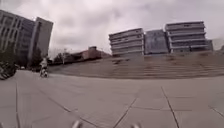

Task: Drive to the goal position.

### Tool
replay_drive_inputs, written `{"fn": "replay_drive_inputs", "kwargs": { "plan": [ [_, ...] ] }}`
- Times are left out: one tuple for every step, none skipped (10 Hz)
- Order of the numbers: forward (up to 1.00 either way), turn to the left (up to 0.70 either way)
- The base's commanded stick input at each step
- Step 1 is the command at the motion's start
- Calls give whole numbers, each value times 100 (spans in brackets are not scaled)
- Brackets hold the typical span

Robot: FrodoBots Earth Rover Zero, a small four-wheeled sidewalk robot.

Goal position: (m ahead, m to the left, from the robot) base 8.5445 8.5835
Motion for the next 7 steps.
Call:
{"fn": "replay_drive_inputs", "kwargs": {
  "plan": [
    [70, 0],
    [70, 0],
    [70, 0],
    [70, 1],
    [70, 8],
    [70, 29],
    [70, 35]
  ]
}}
